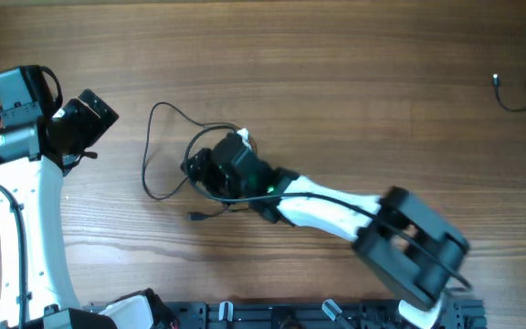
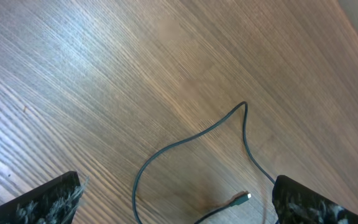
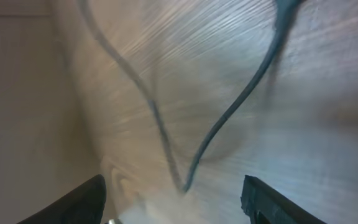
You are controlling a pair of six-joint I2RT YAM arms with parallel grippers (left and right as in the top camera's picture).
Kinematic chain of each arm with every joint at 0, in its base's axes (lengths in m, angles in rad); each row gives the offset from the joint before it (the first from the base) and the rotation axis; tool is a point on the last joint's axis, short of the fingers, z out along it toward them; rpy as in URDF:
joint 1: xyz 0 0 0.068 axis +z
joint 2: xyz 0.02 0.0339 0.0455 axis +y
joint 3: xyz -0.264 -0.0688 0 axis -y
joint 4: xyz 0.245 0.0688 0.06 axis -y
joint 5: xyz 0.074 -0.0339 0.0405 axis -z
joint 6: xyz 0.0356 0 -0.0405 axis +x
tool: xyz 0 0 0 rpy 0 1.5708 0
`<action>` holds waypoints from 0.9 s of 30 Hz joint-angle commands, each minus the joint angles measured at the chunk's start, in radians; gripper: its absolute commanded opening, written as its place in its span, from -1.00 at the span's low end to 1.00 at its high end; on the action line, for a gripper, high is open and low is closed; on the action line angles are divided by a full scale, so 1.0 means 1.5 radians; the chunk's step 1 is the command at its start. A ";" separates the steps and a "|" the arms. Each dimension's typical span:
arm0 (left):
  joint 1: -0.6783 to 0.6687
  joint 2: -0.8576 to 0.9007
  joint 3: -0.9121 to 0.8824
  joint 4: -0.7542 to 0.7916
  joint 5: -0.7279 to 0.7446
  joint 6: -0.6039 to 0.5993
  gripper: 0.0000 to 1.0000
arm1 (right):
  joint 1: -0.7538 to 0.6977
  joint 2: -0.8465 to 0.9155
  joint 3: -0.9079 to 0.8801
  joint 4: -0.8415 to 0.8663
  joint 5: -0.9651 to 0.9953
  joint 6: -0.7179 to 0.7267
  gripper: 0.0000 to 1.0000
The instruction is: Untangle cables
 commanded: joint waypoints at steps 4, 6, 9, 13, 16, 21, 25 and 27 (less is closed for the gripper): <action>0.003 -0.006 0.005 0.000 0.003 0.003 1.00 | 0.002 0.102 -0.001 0.124 0.004 0.013 0.45; 0.003 -0.006 0.005 0.000 0.003 0.003 1.00 | 0.008 0.113 -0.001 0.131 0.004 0.067 0.40; 0.003 -0.006 0.005 0.000 0.003 0.003 1.00 | 0.024 0.129 -0.001 0.153 0.005 0.124 -0.03; 0.003 -0.006 0.005 0.000 0.003 0.003 1.00 | 0.014 0.134 0.003 0.157 0.014 0.101 -0.36; 0.003 -0.006 0.005 0.000 0.003 0.003 1.00 | -0.010 0.133 0.004 0.160 0.001 0.017 -0.91; 0.003 -0.006 0.005 0.000 0.003 0.003 1.00 | -0.107 0.072 0.004 0.081 -0.116 -0.261 -0.91; 0.003 -0.006 0.005 0.000 0.003 0.003 1.00 | -0.190 -0.076 0.004 -0.158 -0.111 -0.456 -0.91; 0.003 -0.006 0.005 0.000 0.003 0.003 1.00 | -0.220 -0.137 0.004 -0.235 -0.104 -0.560 -0.91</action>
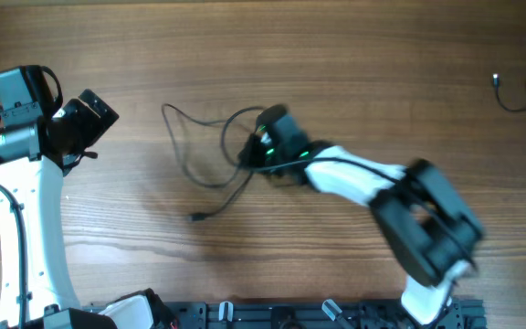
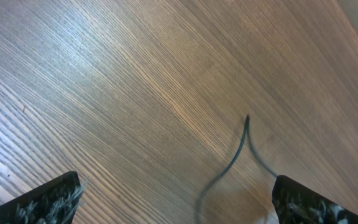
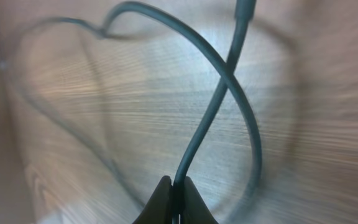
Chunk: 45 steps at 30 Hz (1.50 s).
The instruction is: Untangle cables
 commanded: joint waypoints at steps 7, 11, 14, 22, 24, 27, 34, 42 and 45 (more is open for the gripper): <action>0.003 -0.006 0.005 -0.001 0.003 0.003 1.00 | -0.093 -0.132 0.009 -0.223 0.183 -0.339 -0.01; 0.003 -0.006 0.005 -0.001 0.003 0.003 1.00 | -0.092 -0.110 0.009 -0.267 0.214 -0.292 1.00; 0.003 -0.006 0.005 -0.001 0.003 0.003 1.00 | -0.090 -0.103 0.009 -0.301 0.214 -0.178 0.99; 0.003 -0.006 0.005 -0.001 0.003 0.003 1.00 | 0.002 -0.015 0.013 -0.308 0.327 -0.076 0.99; 0.003 -0.006 0.005 -0.001 0.003 0.003 1.00 | 0.010 -0.015 0.027 -0.330 0.376 -0.049 0.99; 0.003 -0.006 0.005 -0.001 0.003 0.003 1.00 | 0.009 -0.004 0.027 -0.341 0.395 -0.036 0.77; 0.003 -0.006 0.005 -0.001 0.003 0.003 1.00 | -0.004 0.000 0.046 -0.403 0.395 0.003 -0.83; 0.003 -0.006 0.005 -0.001 0.003 0.003 1.00 | -0.193 -0.061 0.085 -0.458 0.471 -0.201 -0.91; 0.003 -0.006 0.005 -0.001 0.003 0.003 1.00 | -0.341 -0.059 0.090 -0.325 0.437 -0.343 -0.91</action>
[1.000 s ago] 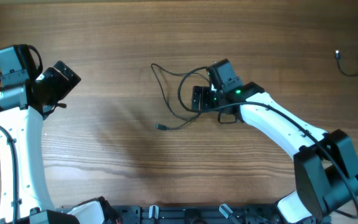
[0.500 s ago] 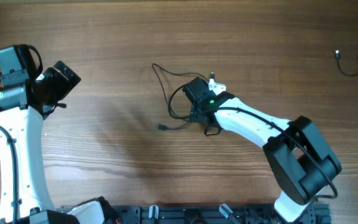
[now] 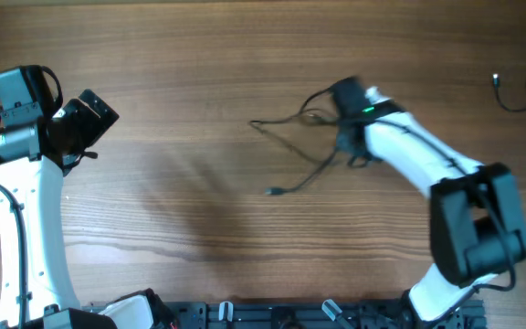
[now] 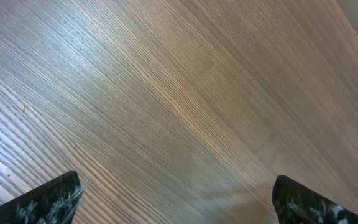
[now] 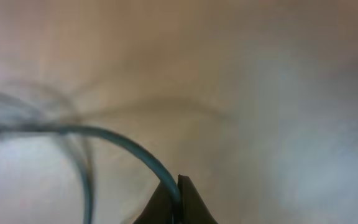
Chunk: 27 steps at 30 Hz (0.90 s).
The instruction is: Untangle cables
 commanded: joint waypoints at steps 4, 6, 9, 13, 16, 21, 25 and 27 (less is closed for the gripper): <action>0.003 -0.006 0.005 -0.001 0.003 0.003 1.00 | -0.261 -0.008 0.019 0.326 -0.089 -0.259 -0.91; 0.003 -0.006 0.005 -0.001 0.003 0.003 1.00 | -0.290 0.000 0.019 0.367 -0.113 -0.305 -0.91; 0.003 -0.006 0.005 -0.001 0.003 0.003 1.00 | -0.306 0.004 0.019 0.449 -0.033 -0.348 -0.91; 0.003 -0.006 0.005 -0.001 0.003 0.003 1.00 | -0.298 0.004 0.019 0.500 -0.166 -0.450 -0.91; 0.003 -0.006 0.005 -0.001 0.003 0.003 1.00 | -0.297 0.011 0.019 0.572 -0.155 -0.481 -0.91; 0.003 -0.006 0.005 -0.001 0.003 0.003 1.00 | -0.317 0.067 0.019 0.618 -0.123 -0.489 -0.88; 0.003 -0.006 0.005 -0.001 0.003 0.003 1.00 | -0.320 0.130 0.019 0.607 -0.122 -0.481 -0.04; 0.003 -0.006 0.005 -0.001 0.003 0.003 1.00 | -0.320 0.132 0.019 0.592 -0.113 -0.463 0.99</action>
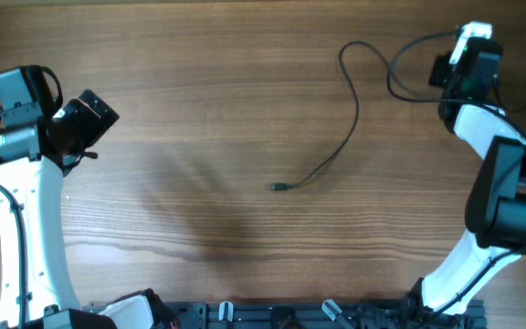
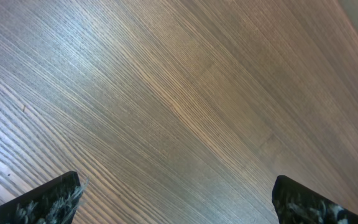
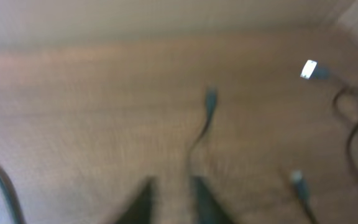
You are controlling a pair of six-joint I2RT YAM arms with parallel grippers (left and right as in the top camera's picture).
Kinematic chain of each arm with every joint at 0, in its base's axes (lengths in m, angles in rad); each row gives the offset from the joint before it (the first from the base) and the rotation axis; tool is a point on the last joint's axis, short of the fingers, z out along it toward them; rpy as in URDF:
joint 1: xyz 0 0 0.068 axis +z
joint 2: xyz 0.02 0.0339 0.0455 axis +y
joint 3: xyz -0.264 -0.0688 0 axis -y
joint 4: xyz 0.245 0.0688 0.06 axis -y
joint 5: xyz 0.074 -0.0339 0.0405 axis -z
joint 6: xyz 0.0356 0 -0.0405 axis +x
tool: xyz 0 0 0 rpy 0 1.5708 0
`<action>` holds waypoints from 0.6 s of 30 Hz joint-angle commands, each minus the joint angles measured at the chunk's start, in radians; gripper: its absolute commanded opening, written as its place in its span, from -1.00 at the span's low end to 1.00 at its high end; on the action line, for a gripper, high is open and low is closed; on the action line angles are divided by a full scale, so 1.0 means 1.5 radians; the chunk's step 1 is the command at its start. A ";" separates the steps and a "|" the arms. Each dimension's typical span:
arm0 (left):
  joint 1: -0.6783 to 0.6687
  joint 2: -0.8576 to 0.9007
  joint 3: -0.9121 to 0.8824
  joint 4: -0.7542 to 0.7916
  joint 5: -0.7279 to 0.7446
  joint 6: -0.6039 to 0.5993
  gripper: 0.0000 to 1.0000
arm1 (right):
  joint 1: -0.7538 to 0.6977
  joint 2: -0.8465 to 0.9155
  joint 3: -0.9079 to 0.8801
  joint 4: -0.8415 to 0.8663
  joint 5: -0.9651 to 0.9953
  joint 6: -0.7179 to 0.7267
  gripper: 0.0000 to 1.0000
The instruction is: Untangle cables
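Note:
One dark cable [image 1: 352, 110] lies stretched across the table, its plug [image 1: 278, 187] near the middle. From there it runs up and right in loops toward my right gripper [image 1: 461, 57] at the far right back. In the blurred right wrist view that gripper [image 3: 174, 196] stands slightly open with nothing between its fingers, and a stretch of the cable shows at the left edge. My left gripper [image 1: 85, 119] hangs at the far left, wide open [image 2: 176, 196] over bare wood.
More dark cables [image 1: 523, 91] lie at the right table edge. The right wrist view shows their ends ahead of the fingers: a dark plug [image 3: 211, 99], a white plug [image 3: 309, 69] and a loop [image 3: 348, 127].
My right gripper has moved from the table's upper middle to the far right back and opened, letting go of the cable. The cable now lies drawn out in a longer line.
The cable first lay in a tangle left of centre with my right gripper open over it. The gripper was then shut on it, a little further right, then held it at the upper middle. Now the cable lies spread out and released. The left arm never moved.

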 commanded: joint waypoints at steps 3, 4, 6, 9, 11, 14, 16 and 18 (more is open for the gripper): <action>0.003 -0.006 0.005 0.001 0.003 0.003 1.00 | -0.001 -0.039 0.005 -0.065 0.043 0.021 0.99; 0.003 -0.006 0.005 0.001 0.003 0.003 1.00 | -0.001 -0.076 0.005 -0.108 0.042 0.031 0.99; 0.003 -0.006 0.005 0.001 0.003 0.003 1.00 | 0.002 -0.150 0.005 -0.201 0.010 0.067 0.99; 0.003 -0.006 0.005 0.001 0.003 0.003 1.00 | 0.011 -0.234 0.005 -0.323 -0.146 0.084 0.99; 0.003 -0.006 0.005 0.001 0.003 0.003 1.00 | 0.031 -0.259 0.005 -0.408 -0.251 0.162 0.99; 0.003 -0.006 0.005 0.001 0.003 0.003 1.00 | 0.089 -0.257 -0.002 -0.516 -0.302 0.235 1.00; 0.003 -0.006 0.005 0.001 0.003 0.003 1.00 | 0.186 -0.256 -0.025 -0.606 -0.270 0.298 0.99; 0.003 -0.006 0.005 0.001 0.003 0.003 1.00 | 0.264 -0.256 -0.049 -0.620 -0.228 0.361 0.99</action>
